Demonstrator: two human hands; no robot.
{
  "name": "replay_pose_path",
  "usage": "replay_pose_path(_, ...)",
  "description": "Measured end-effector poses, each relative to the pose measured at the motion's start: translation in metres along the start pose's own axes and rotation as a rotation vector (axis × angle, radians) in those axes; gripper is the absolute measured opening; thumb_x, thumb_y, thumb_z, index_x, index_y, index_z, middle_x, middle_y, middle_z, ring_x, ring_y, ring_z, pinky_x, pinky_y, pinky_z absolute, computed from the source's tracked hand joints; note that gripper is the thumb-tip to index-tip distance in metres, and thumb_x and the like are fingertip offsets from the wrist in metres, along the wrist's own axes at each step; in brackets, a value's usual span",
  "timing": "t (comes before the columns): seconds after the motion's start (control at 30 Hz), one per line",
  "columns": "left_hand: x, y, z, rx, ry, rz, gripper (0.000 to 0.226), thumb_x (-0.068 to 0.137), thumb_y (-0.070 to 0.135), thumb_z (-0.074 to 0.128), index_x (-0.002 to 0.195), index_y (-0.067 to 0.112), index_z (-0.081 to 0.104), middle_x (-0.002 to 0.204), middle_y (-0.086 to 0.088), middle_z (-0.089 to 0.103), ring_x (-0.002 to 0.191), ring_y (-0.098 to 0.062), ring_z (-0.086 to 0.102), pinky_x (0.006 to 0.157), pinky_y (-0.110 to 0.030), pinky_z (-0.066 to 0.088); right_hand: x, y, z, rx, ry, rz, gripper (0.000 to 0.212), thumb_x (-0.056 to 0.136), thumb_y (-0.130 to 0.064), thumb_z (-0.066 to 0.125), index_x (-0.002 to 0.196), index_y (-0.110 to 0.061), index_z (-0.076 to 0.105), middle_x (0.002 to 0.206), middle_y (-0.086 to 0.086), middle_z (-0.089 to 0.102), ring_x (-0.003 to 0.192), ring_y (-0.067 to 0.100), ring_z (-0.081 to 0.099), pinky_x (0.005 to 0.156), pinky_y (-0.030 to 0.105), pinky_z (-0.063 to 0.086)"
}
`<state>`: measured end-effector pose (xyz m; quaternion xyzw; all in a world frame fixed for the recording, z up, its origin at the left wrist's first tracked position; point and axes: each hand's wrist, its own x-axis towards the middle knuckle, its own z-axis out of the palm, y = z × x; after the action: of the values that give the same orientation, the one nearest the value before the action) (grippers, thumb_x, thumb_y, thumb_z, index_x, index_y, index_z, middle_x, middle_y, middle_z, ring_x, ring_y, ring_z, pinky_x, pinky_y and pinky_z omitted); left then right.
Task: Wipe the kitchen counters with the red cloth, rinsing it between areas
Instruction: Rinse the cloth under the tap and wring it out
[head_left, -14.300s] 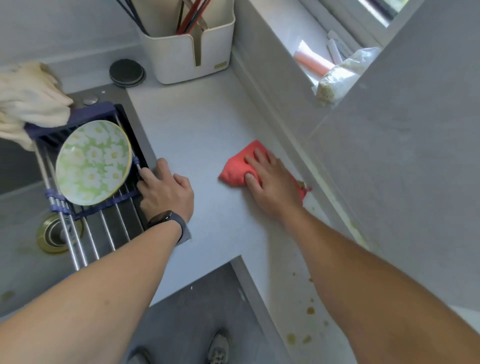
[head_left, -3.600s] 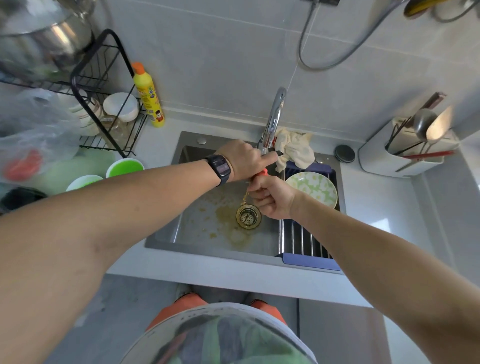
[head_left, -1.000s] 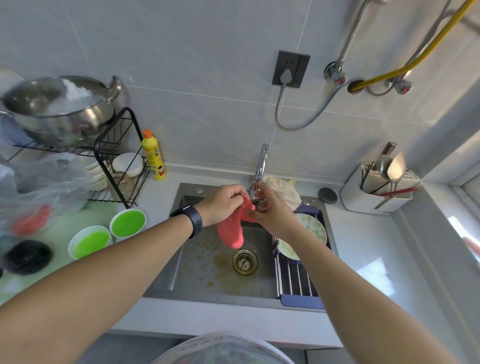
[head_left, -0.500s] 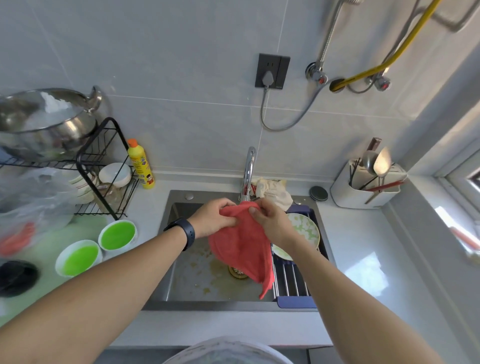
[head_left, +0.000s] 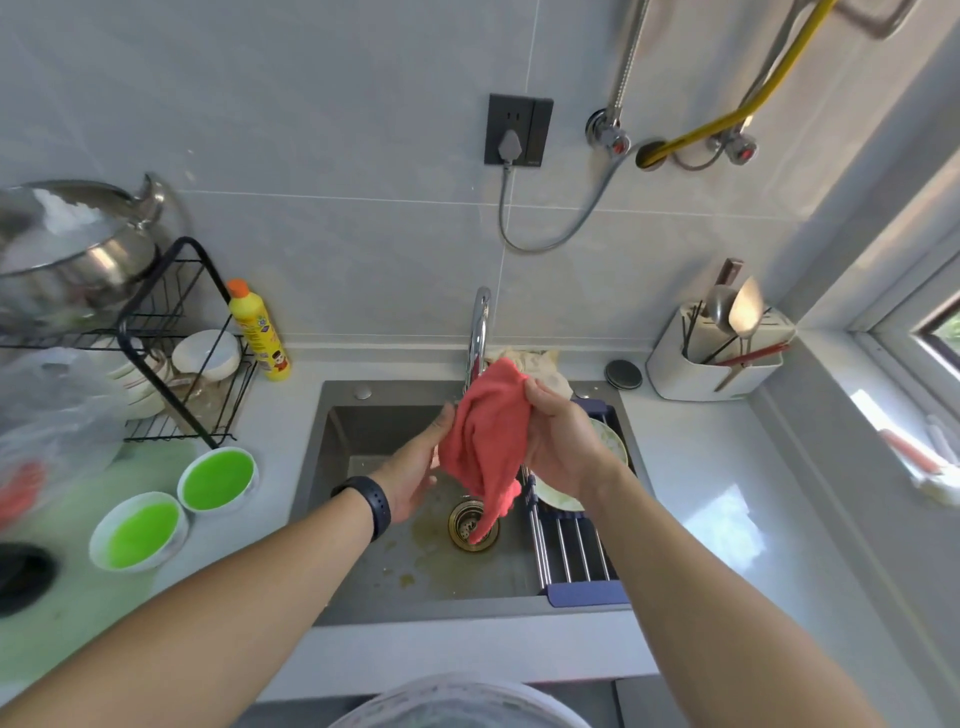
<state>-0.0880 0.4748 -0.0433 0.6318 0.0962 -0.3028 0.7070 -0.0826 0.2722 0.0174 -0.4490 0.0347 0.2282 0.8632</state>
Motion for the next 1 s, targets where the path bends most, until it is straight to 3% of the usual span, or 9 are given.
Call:
replay_pose_path(0.17,-0.002,0.002,0.0,-0.094,-0.066,0.11,0.066,0.081,0.037,0.079,0.139,0.013,0.06,0.132,-0.015,0.069,0.119,-0.032,0.065,0.102,-0.047,0.051,-0.004,0.002,-0.021,-0.005,0.062,0.023,0.057,0.107,-0.041,0.047,0.148,-0.001,0.048,0.137,0.027,0.061,0.119,0.041,0.062,0.097,0.051,0.051)
replay_pose_path(0.27,-0.001,0.002,-0.006,-0.199,-0.023,0.144,0.067,0.076,0.018,0.084,0.138,0.011,0.06,0.134,-0.021,0.066,0.118,-0.035,0.065,0.107,-0.051,0.049,-0.011,0.0,-0.031,0.018,0.092,-0.041,0.046,0.105,-0.03,0.055,0.146,-0.007,0.051,0.127,0.02,0.065,0.104,0.033,0.068,0.079,0.043,0.059)
replay_pose_path(0.33,0.002,0.003,-0.007,-0.286,0.004,0.174,0.065,0.077,0.015,0.082,0.138,0.013,0.062,0.133,-0.021,0.067,0.118,-0.036,0.065,0.109,-0.052,0.049,-0.013,0.004,-0.035,-0.112,0.175,-0.025,0.039,0.105,-0.024,0.056,0.144,-0.023,0.054,0.131,0.014,0.066,0.108,0.029,0.069,0.072,0.041,0.061)
replay_pose_path(0.4,0.002,0.002,-0.006,-0.242,-0.002,0.155,0.063,0.08,0.014,0.082,0.139,0.014,0.06,0.132,-0.02,0.068,0.117,-0.036,0.066,0.107,-0.051,0.051,-0.014,0.013,-0.041,-0.297,0.27,0.071,0.047,0.104,-0.02,0.059,0.147,-0.037,0.051,0.133,0.011,0.067,0.114,0.032,0.069,0.08,0.047,0.062)
replay_pose_path(0.5,0.001,0.004,-0.005,-0.068,0.151,0.139,0.054,0.09,0.014,0.077,0.14,0.018,0.057,0.125,-0.01,0.072,0.113,-0.029,0.07,0.099,-0.045,0.056,-0.016,0.021,-0.047,-0.234,0.292,0.076,0.068,0.099,-0.004,0.063,0.155,-0.034,0.041,0.125,0.016,0.071,0.111,0.035,0.071,0.094,0.052,0.056)
replay_pose_path(0.6,0.002,0.004,-0.01,-0.024,0.32,0.173,0.049,0.094,0.025,0.075,0.14,0.027,0.059,0.13,-0.002,0.069,0.112,-0.022,0.07,0.099,-0.045,0.057,-0.018,0.018,-0.051,-0.121,0.344,-0.009,0.085,0.094,0.003,0.068,0.161,-0.032,0.029,0.116,0.016,0.07,0.1,0.029,0.07,0.088,0.041,0.059)
replay_pose_path(0.77,0.003,-0.007,-0.019,0.047,0.463,0.178,0.065,0.073,0.052,0.088,0.131,0.041,0.061,0.129,-0.002,0.067,0.12,-0.022,0.064,0.108,-0.048,0.05,-0.025,0.021,-0.055,-0.272,0.338,-0.1,0.062,0.09,0.011,0.067,0.141,-0.024,0.062,0.124,0.022,0.065,0.108,0.028,0.068,0.086,0.033,0.058)
replay_pose_path(0.87,-0.005,-0.001,-0.015,-0.056,0.271,0.182,0.073,0.074,0.032,0.091,0.138,0.032,0.057,0.123,-0.009,0.073,0.119,-0.025,0.068,0.107,-0.044,0.049,-0.029,0.023,-0.06,-0.412,0.393,-0.171,0.063,0.087,0.009,0.073,0.132,-0.035,0.069,0.129,0.013,0.063,0.119,0.03,0.065,0.092,0.037,0.059)
replay_pose_path(1.0,-0.011,0.001,-0.003,0.392,0.268,0.284,0.048,0.083,-0.003,0.08,0.119,0.027,0.069,0.112,0.003,0.075,0.108,-0.016,0.071,0.096,-0.035,0.059,-0.036,0.02,-0.066,-1.099,0.406,-0.195,0.084,0.088,0.008,0.069,0.154,-0.036,0.043,0.128,-0.008,0.061,0.12,0.015,0.06,0.102,0.035,0.053)
